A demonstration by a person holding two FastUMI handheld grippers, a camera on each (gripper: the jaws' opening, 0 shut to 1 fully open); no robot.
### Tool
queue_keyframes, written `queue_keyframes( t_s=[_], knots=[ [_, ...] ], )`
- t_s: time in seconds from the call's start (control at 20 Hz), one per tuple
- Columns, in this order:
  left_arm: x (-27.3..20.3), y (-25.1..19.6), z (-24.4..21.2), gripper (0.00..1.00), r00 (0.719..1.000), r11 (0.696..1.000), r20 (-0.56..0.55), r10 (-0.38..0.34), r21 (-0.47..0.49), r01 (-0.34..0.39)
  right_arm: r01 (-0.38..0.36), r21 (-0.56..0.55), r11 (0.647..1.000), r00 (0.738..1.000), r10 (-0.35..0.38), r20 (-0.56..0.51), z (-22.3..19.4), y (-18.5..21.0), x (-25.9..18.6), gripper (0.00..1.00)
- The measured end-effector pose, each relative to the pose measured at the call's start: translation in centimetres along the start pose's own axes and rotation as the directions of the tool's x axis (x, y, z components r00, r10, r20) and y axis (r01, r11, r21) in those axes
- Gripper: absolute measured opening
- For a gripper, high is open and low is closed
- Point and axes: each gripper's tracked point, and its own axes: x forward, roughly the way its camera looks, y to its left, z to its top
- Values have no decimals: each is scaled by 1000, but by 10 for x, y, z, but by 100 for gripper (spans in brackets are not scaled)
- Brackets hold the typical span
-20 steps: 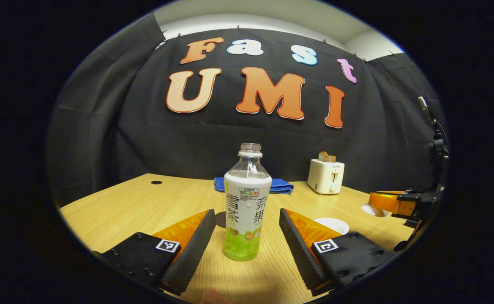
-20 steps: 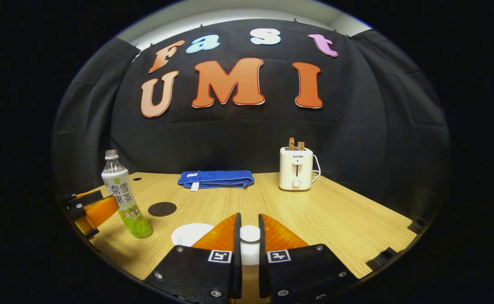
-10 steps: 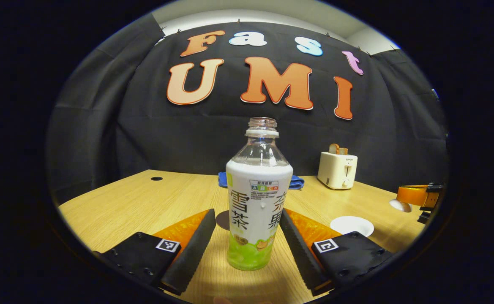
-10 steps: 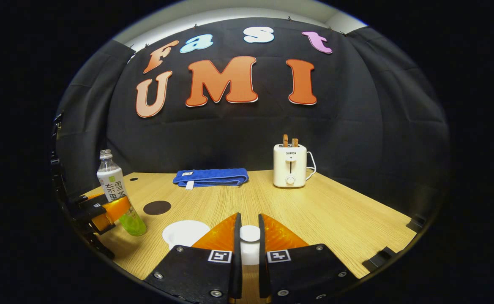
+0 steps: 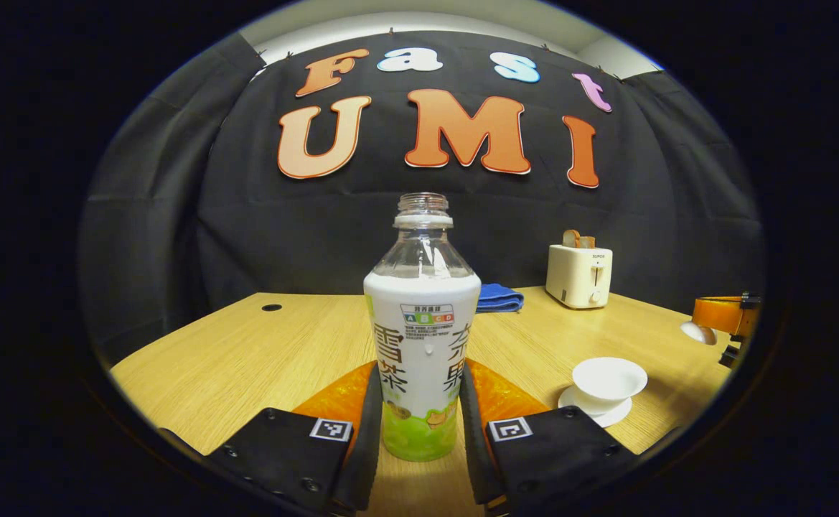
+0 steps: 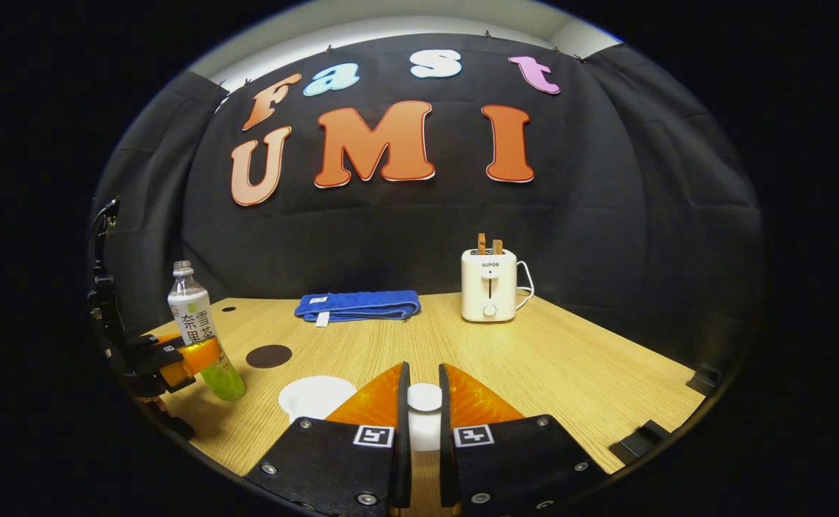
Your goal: Open the teacup lid with one hand, grasp the water bottle and pour water into the teacup with the other hand; after pouring, place the water bottle on the coaster and then close the teacup lid.
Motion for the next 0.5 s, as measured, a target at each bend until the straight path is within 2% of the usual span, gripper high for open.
queue_keyframes(
  t_s=[0.2,0.3,0.5],
  knots=[
    [-3,5,13,55,1000,990,-23,-22,137,25,10,-4,1000,1000,-10,-4,-2,-6,-3,16],
    [-6,6,23,55,999,972,-17,-30,232,33,14,-6,1000,1000,-14,-9,-4,-8,-5,16],
    [-4,2,31,53,999,879,-19,-40,475,45,25,4,1000,1000,-25,-16,-7,-15,-7,16]
  ],
)
